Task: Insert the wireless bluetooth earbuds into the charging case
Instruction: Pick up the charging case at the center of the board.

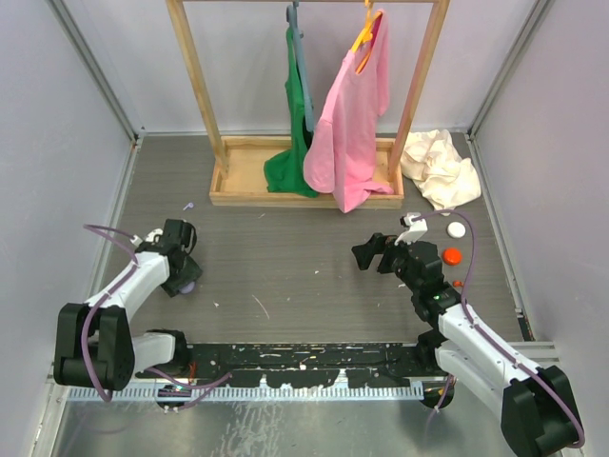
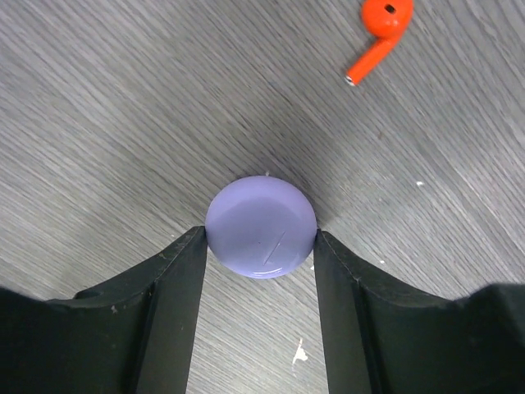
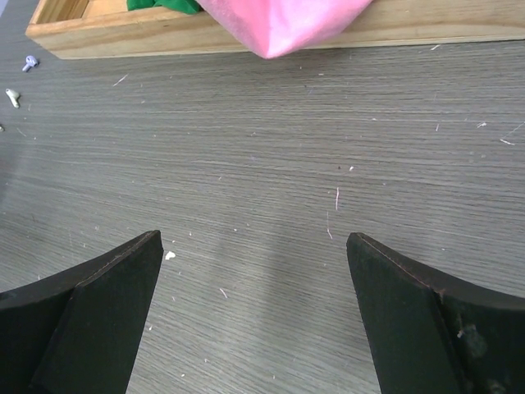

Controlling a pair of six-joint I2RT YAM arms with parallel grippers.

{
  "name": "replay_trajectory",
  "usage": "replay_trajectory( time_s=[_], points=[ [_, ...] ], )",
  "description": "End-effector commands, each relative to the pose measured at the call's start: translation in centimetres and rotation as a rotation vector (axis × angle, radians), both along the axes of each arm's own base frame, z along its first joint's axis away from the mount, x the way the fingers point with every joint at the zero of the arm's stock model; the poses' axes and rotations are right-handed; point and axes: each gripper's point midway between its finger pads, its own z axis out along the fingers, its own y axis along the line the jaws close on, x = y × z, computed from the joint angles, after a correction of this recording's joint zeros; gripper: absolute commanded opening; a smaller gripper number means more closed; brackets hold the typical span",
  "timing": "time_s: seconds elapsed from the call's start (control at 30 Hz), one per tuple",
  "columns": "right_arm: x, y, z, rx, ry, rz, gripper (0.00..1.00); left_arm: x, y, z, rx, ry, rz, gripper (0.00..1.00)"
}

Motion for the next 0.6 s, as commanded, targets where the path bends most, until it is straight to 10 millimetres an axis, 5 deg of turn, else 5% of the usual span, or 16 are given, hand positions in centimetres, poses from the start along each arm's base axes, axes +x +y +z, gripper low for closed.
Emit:
replay_trajectory(
  time_s=[0.0, 0.33, 0.57],
  points=[
    [0.5, 0.6, 1.5, 0.023, -0.058, 0.021, 1.00, 1.4, -2.0, 1.1, -0.107, -0.057, -0.068, 0.51],
    [0.6, 1.4, 0.5, 0.014, -0.014, 0.063, 1.00, 2.5, -6.4, 1.7, -0.210, -0.114, -0.245, 0.43],
    [0.6, 1.7, -0.1, 0.004, 0.006, 0.078, 1.00, 3.5, -11.3, 2.5, -0.194, -0.142, -0.503, 0.41]
  ],
)
